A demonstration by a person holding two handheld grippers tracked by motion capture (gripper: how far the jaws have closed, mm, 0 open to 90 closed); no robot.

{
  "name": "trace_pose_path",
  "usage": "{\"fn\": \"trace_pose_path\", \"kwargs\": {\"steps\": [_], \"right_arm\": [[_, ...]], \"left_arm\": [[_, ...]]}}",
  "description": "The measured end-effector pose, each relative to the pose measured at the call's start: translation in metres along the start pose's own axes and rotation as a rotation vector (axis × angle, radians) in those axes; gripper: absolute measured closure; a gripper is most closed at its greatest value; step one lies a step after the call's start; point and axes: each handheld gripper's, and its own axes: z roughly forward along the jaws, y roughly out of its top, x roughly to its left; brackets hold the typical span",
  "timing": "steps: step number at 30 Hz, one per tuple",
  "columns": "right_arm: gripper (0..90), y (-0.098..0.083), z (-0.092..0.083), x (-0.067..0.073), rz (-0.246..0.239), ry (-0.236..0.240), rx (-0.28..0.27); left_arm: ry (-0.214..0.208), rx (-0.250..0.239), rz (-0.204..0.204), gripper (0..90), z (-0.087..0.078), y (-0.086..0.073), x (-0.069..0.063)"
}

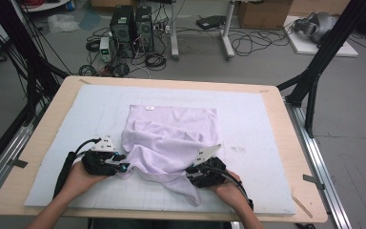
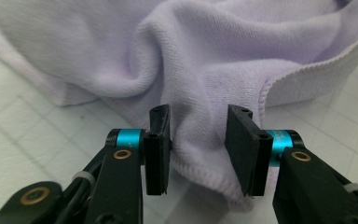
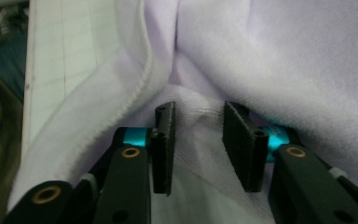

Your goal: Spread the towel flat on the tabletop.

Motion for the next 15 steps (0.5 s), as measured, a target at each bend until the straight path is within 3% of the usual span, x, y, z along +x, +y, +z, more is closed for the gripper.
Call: {"fn": "trace_pose_path", "kwargs": {"steps": [2, 4, 5, 9, 15], "right_arm": [[76.8, -0.001, -0.001, -0.001, -0.002, -0.01, 0.003], [86.8, 0.0, -0.001, -0.001, -0.011, 0.007, 0.009], [87.2, 0.0, -0.002, -0.001, -0.009, 0.009, 0.01], [87.8, -0.004, -0.007, -0.002, 0.009, 0.041, 0.003], [87.9, -0.01, -0.03, 0.015, -0.012, 0.034, -0.033]], "left_arm": [[-0.002, -0.006, -0.01, 68.1, 0.002, 0.001, -0.001], [-0.003, -0.002, 0.005, 78.8, 0.002, 0.003, -0.005], [0.007, 0.001, 0.018, 83.1, 0.002, 0.003, -0.007], [0.01, -0.008, 0.027, 85.2, -0.008, 0.001, -0.014], [0.011, -0.031, 0.024, 85.2, -0.038, -0.009, -0.028]]}}
